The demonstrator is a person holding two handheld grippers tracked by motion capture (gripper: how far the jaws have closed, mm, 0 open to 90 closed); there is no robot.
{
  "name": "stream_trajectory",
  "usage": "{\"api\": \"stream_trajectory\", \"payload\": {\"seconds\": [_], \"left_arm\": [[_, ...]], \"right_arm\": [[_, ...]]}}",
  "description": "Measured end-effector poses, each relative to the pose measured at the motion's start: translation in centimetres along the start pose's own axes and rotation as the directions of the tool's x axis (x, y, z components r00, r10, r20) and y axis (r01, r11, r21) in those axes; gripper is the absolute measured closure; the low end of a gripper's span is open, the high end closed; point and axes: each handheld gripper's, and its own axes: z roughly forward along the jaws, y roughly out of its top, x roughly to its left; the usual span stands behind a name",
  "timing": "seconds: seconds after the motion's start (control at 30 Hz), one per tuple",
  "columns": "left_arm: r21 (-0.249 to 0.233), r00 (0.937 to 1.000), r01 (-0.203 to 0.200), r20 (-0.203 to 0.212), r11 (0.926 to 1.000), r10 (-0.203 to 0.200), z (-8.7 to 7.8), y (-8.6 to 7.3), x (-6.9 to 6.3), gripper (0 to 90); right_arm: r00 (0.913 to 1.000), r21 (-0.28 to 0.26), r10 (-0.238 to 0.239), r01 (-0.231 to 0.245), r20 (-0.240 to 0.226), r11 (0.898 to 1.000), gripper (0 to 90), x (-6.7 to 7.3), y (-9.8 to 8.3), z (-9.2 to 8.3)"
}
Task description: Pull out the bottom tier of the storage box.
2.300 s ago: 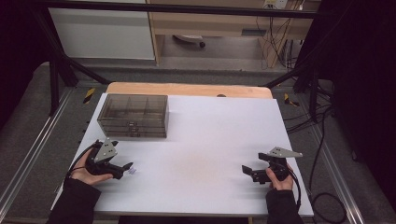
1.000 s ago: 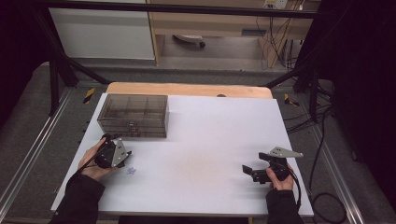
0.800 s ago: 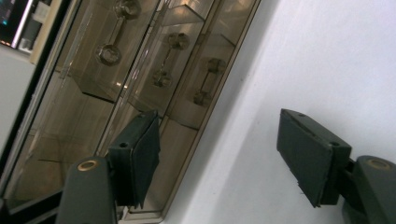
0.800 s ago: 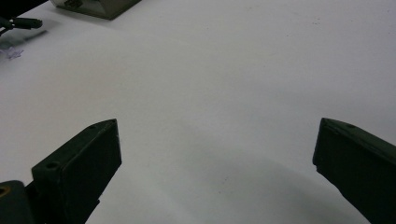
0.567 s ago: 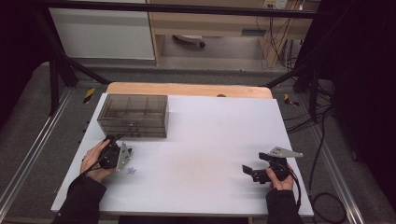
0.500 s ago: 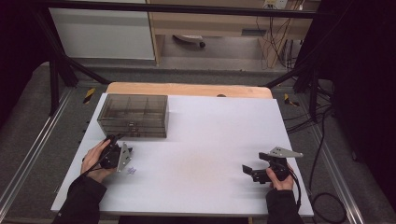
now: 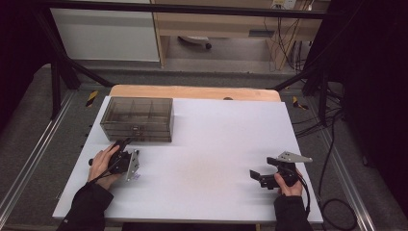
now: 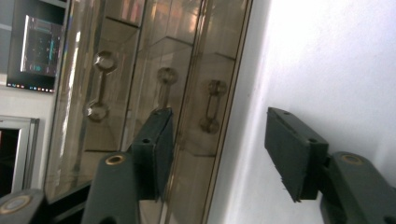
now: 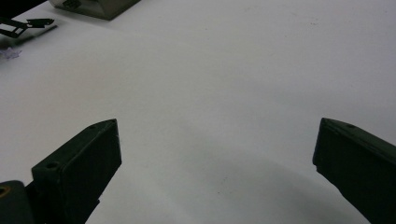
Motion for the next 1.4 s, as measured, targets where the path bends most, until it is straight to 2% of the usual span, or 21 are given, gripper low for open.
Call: {"api": "stream_trajectory", "payload": {"seconds": [0.07,0.13,0.27,0.33,0.53,0.6,0.9,1.07,1.4], "left_arm": [[0.011,0.9998,-0.021,-0.006,0.9997,0.021,0.2,-0.1,-0.1,45.7],[0.007,0.9997,-0.019,-0.016,0.9998,0.019,0.3,-0.1,-0.2,47.1],[0.014,0.9980,-0.053,-0.033,0.9985,0.054,0.7,-0.1,-0.5,49.9],[0.015,0.9976,-0.055,-0.042,0.9984,0.055,0.8,-0.1,-0.6,51.1],[0.034,0.9936,-0.093,-0.061,0.9951,0.095,1.2,-0.1,-0.9,55.6],[0.048,0.9905,-0.114,-0.072,0.9924,0.117,1.4,-0.1,-1.0,56.6],[0.063,0.9836,-0.149,-0.093,0.9868,0.155,1.9,-0.2,-1.2,62.2],[0.054,0.9840,-0.141,-0.103,0.9886,0.146,2.1,-0.5,-1.4,66.0],[0.071,0.9732,-0.178,-0.135,0.9815,0.186,2.4,-0.6,-1.8,72.4]], "right_arm": [[1.0000,0.001,0.001,-0.001,-0.001,1.000,1.8,0.0,0.0,0.0],[1.0000,0.000,0.003,-0.003,-0.001,1.000,1.8,0.0,0.0,0.0],[1.0000,0.000,0.000,0.000,-0.001,1.000,1.8,0.0,0.0,0.0],[1.0000,-0.001,-0.001,0.001,0.000,1.000,1.8,0.0,0.0,0.0],[1.0000,-0.001,-0.001,0.001,0.000,1.000,1.8,0.0,0.0,0.0],[1.0000,-0.001,-0.001,0.001,0.000,1.000,1.8,0.0,0.0,0.0],[1.0000,-0.002,0.001,-0.001,0.001,1.000,1.8,0.0,0.0,0.0],[1.0000,-0.003,0.000,0.000,0.001,1.000,1.8,0.0,0.0,0.0],[1.0000,-0.006,0.000,0.000,0.002,1.000,1.8,0.0,0.0,0.0]]}}
